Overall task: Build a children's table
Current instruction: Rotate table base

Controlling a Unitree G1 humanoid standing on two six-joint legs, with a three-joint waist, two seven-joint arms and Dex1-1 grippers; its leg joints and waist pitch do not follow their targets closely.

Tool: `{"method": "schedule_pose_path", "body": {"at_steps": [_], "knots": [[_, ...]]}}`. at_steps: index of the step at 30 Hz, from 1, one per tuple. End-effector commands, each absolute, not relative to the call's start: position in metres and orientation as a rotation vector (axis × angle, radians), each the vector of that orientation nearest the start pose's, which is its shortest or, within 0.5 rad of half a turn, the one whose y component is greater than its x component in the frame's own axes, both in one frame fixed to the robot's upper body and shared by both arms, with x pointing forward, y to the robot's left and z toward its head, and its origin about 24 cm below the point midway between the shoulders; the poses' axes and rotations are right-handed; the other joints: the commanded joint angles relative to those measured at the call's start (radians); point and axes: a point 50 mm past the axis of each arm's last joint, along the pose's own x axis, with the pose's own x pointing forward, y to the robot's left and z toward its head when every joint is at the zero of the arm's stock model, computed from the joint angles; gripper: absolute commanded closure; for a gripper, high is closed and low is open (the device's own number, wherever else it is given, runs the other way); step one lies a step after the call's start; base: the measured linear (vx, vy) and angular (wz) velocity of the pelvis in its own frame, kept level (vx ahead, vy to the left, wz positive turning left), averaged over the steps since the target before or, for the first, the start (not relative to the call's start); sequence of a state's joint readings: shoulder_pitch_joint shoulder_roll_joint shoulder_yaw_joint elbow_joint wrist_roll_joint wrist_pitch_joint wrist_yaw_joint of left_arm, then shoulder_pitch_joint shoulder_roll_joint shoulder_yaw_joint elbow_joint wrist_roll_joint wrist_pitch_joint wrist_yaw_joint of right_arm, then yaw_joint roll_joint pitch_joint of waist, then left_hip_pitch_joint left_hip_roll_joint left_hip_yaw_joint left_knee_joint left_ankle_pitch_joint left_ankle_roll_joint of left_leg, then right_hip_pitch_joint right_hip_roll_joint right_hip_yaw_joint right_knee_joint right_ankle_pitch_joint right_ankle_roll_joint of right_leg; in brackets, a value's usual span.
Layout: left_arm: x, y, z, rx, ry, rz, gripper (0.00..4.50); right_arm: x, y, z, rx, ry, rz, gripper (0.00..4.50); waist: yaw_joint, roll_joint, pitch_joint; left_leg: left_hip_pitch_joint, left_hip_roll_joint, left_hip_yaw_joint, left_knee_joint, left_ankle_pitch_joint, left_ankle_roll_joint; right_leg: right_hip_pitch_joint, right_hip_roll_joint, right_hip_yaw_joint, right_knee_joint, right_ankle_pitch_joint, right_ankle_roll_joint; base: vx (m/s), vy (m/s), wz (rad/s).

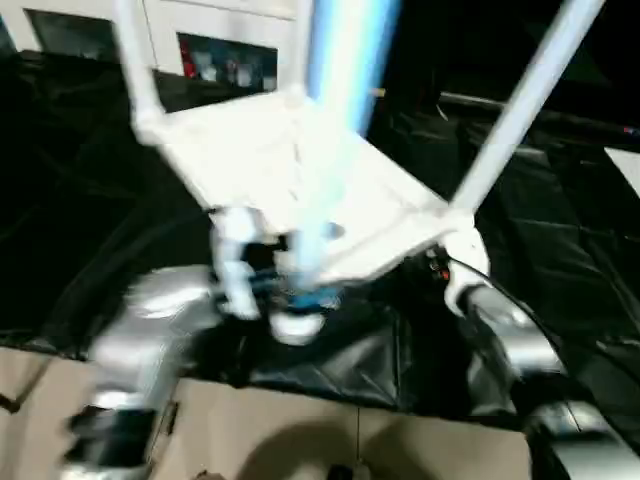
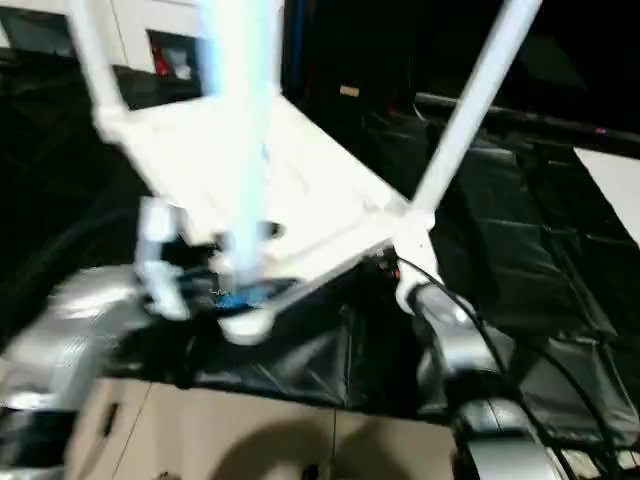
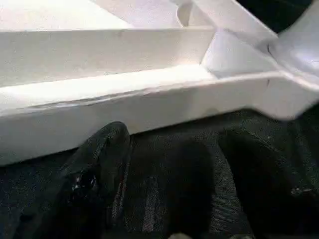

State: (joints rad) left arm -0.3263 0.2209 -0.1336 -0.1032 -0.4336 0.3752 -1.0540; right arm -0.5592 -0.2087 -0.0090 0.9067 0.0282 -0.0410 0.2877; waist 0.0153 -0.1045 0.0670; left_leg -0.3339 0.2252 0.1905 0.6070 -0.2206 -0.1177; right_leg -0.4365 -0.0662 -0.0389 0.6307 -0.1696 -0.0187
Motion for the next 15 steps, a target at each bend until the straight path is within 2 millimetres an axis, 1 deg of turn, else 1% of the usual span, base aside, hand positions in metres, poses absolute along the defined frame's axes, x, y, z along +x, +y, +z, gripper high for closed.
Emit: {"method": "schedule_pose_path", "body": {"at_steps": [1, 2, 3, 4, 5, 6, 8, 9, 10, 11, 12, 13, 14, 15], "knots": [[0.262, 0.065, 0.119, -0.121, -0.055, -1.427, 0.04, 0.347, -0.161, 0.019, -0.139, 0.285, 0.302, 1.05, 0.001, 0.016, -0.082, -0.017, -0.008, 0.008, -0.059, -0.075, 0.051, 0.075, -0.036, 0.035, -0.052, -0.048, -0.219, 0.000, 0.000, 0.00], [0.263, 0.059, 0.118, -0.119, -0.056, -1.426, 0.04, 0.349, -0.159, 0.020, -0.137, 0.281, 0.307, 1.05, -0.002, 0.016, -0.081, -0.018, -0.008, 0.008, -0.059, -0.074, 0.059, 0.075, -0.036, 0.035, -0.053, -0.042, -0.225, 0.000, 0.000, 0.00], [0.265, 0.049, 0.118, -0.111, -0.068, -1.429, 0.04, 0.351, -0.155, 0.022, -0.129, 0.274, 0.318, 1.05, -0.002, 0.016, -0.081, -0.017, -0.008, 0.008, -0.058, -0.081, 0.063, 0.074, -0.036, 0.034, -0.055, -0.050, -0.227, 0.000, 0.000, 0.00], [0.267, 0.043, 0.118, -0.111, -0.070, -1.426, 0.04, 0.352, -0.151, 0.023, -0.125, 0.271, 0.328, 1.05, -0.005, 0.014, -0.081, -0.018, -0.008, 0.008, -0.058, -0.092, 0.067, 0.076, -0.038, 0.035, -0.058, -0.070, -0.226, 0.000, 0.000, 0.00], [0.269, 0.036, 0.118, -0.106, -0.076, -1.419, 0.04, 0.353, -0.147, 0.024, -0.120, 0.269, 0.341, 1.05, -0.006, 0.015, -0.080, -0.020, -0.007, 0.006, -0.058, -0.099, 0.067, 0.078, -0.040, 0.035, -0.060, -0.091, -0.221, 0.000, 0.000, 0.00], [0.272, 0.030, 0.117, -0.101, -0.083, -1.414, 0.04, 0.354, -0.144, 0.024, -0.118, 0.269, 0.351, 1.05, -0.007, 0.018, -0.081, -0.017, -0.007, 0.006, -0.057, -0.103, 0.066, 0.075, -0.039, 0.035, -0.061, -0.102, -0.222, 0.000, 0.000, 0.00], [0.274, 0.026, 0.117, -0.099, -0.082, -1.411, 0.04, 0.354, -0.142, 0.024, -0.113, 0.269, 0.360, 1.05, -0.008, 0.016, -0.082, -0.018, -0.008, 0.005, -0.056, -0.103, 0.067, 0.076, -0.039, 0.035, -0.061, -0.099, -0.223, 0.000, 0.000, 0.00], [0.279, 0.019, 0.116, -0.087, -0.091, -1.402, 0.04, 0.355, -0.138, 0.023, -0.101, 0.268, 0.367, 1.05, -0.008, 0.019, -0.082, -0.019, -0.007, 0.004, -0.057, -0.102, 0.068, 0.077, -0.040, 0.035, -0.060, -0.095, -0.225, 0.000, 0.000, 0.00], [0.280, 0.015, 0.116, -0.087, -0.092, -1.400, 0.04, 0.356, -0.137, 0.023, -0.088, 0.268, 0.374, 1.05, -0.010, 0.018, -0.082, -0.017, -0.008, 0.004, -0.056, -0.108, 0.069, 0.075, -0.039, 0.034, -0.063, -0.101, -0.229, 0.000, 0.000, 0.00], [0.280, 0.015, 0.116, -0.087, -0.092, -1.400, 0.04, 0.356, -0.137, 0.023, -0.088, 0.268, 0.374, 1.05, -0.010, 0.017, -0.082, -0.020, -0.009, 0.002, -0.056, -0.105, 0.069, 0.079, -0.040, 0.035, -0.062, -0.097, -0.233, 0.000, 0.000, 0.00], [0.282, 0.012, 0.116, -0.080, -0.097, -1.392, 0.04, 0.356, -0.135, 0.022, -0.071, 0.270, 0.379, 1.05, -0.010, 0.023, -0.083, -0.020, -0.007, -0.001, -0.056, -0.099, 0.070, 0.080, -0.041, 0.035, -0.059, -0.082, -0.238, 0.000, 0.000, 0.00], [0.283, 0.008, 0.115, -0.077, -0.097, -1.392, 0.04, 0.356, -0.132, 0.022, -0.052, 0.269, 0.392, 1.05, -0.012, 0.025, -0.083, -0.020, -0.008, 0.000, -0.055, -0.098, 0.073, 0.079, -0.039, 0.036, -0.060, -0.071, -0.242, 0.000, 0.000, 0.00], [0.283, 0.005, 0.114, -0.066, -0.101, -1.389, 0.04, 0.356, -0.128, 0.022, -0.030, 0.266, 0.413, 1.05, -0.011, 0.032, -0.084, -0.015, -0.007, 0.000, -0.055, -0.103, 0.079, 0.076, -0.038, 0.034, -0.059, -0.057, -0.258, 0.000, 0.000, 0.00], [0.284, 0.002, 0.113, -0.060, -0.104, -1.389, 0.04, 0.355, -0.125, 0.022, -0.015, 0.264, 0.427, 1.05, -0.014, 0.027, -0.083, -0.018, -0.008, 0.000, -0.056, -0.103, 0.084, 0.078, -0.037, 0.034, -0.061, -0.052, -0.262, 0.000, 0.000, 0.00]]}}
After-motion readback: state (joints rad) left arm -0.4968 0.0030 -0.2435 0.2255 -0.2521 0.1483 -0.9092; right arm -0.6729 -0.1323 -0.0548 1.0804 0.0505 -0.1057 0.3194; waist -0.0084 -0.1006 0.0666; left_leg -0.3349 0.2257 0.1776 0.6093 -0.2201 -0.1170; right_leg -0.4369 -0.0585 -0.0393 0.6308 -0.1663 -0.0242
